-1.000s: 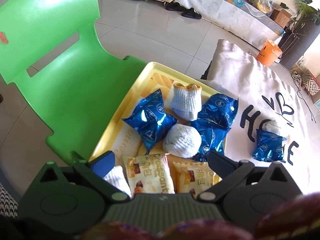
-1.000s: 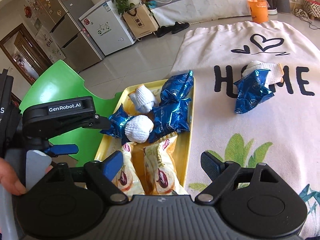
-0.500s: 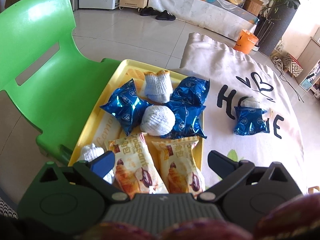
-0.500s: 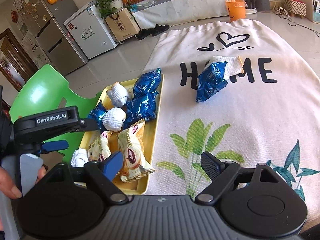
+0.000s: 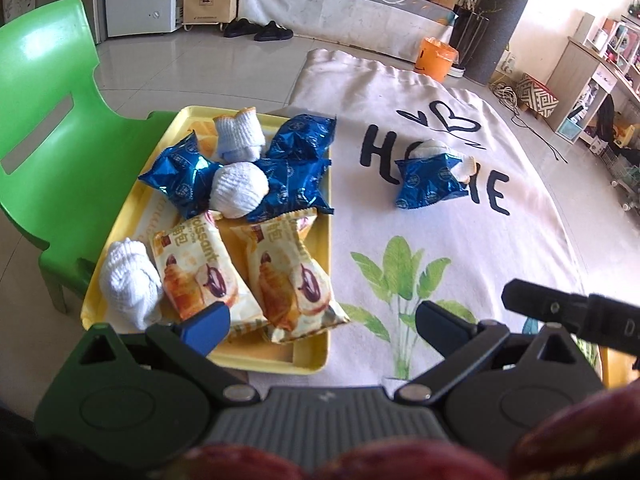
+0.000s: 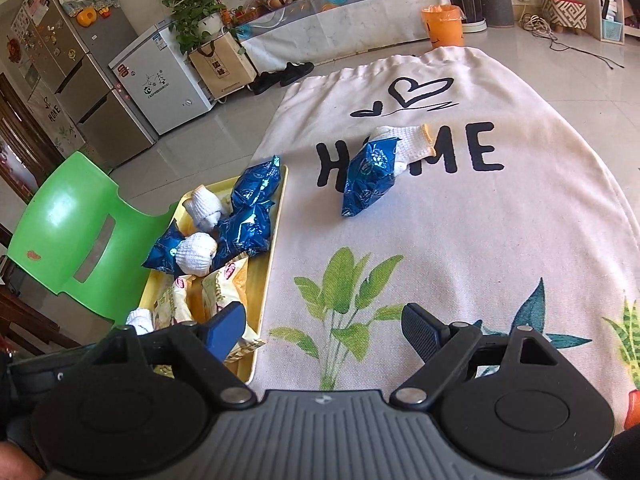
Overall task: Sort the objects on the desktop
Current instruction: 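Move both tools back toward the blue packet and glove on the blanket, then close the left tool on the blue packet while the right tool closes on the glove, then carry the blue packet and white glove over the yellow tray with both tools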
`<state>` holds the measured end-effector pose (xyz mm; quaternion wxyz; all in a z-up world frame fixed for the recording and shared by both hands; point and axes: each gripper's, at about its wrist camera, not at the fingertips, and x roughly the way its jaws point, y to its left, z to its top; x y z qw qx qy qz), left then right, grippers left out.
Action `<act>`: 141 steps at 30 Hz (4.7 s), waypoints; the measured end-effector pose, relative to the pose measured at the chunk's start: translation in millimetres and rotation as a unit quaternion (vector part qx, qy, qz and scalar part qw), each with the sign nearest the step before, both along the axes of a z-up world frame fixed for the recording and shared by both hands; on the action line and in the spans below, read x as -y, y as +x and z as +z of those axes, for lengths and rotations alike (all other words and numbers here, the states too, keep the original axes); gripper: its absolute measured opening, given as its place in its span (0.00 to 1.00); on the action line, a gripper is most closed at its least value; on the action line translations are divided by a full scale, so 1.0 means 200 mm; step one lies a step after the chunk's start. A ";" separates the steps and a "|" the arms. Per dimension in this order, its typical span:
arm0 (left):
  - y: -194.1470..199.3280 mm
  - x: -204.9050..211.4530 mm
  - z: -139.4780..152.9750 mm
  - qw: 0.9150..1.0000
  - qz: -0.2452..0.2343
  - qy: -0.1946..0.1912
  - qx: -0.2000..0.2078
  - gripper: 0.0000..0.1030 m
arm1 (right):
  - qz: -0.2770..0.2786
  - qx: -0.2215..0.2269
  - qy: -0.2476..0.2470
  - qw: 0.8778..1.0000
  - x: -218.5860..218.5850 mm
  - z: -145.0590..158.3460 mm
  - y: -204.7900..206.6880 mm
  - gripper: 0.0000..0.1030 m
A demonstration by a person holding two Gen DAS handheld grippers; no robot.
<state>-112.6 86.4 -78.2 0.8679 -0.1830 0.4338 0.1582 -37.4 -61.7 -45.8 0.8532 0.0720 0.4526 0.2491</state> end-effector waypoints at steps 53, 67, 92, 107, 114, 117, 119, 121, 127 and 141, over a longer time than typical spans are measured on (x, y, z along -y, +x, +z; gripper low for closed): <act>0.82 0.30 -0.07 0.992 -0.117 -0.037 -0.005 0.99 | -0.202 -0.085 0.012 0.976 0.51 -0.04 0.77 0.90; 1.07 0.19 -0.20 0.998 -0.058 -0.029 -0.021 0.99 | -0.209 -0.102 0.053 0.971 0.42 -0.04 0.89 0.90; 1.34 0.09 -0.44 0.998 -0.051 -0.018 -0.027 0.94 | -0.154 -0.111 0.046 0.981 0.16 -0.15 1.13 0.90; 1.18 -0.04 -0.46 0.997 -0.036 -0.042 -0.060 0.67 | -0.108 -0.105 0.037 0.988 -0.03 -0.31 1.31 0.90; 1.08 -0.02 -0.45 0.994 -0.066 -0.037 -0.078 0.67 | -0.086 -0.101 0.013 0.991 -0.16 -0.38 1.34 0.90; 1.07 -0.02 -0.45 0.993 -0.073 -0.028 -0.083 0.68 | -0.080 -0.099 0.009 0.992 -0.21 -0.41 1.35 0.90; 1.06 -0.03 -0.45 0.993 -0.078 -0.026 -0.084 0.69 | -0.074 -0.100 0.007 0.992 -0.24 -0.42 1.35 0.90; 1.06 -0.03 -0.46 0.993 -0.075 -0.027 -0.092 0.78 | -0.073 -0.099 0.000 0.992 -0.27 -0.44 1.36 0.90; 1.06 -0.06 -0.48 0.992 -0.063 -0.038 -0.106 0.94 | -0.075 -0.095 -0.010 0.993 -0.31 -0.48 1.37 0.90; 1.10 0.01 -0.51 0.987 -0.077 0.013 -0.140 1.00 | -0.073 -0.082 -0.035 0.993 -0.35 -0.50 1.36 0.92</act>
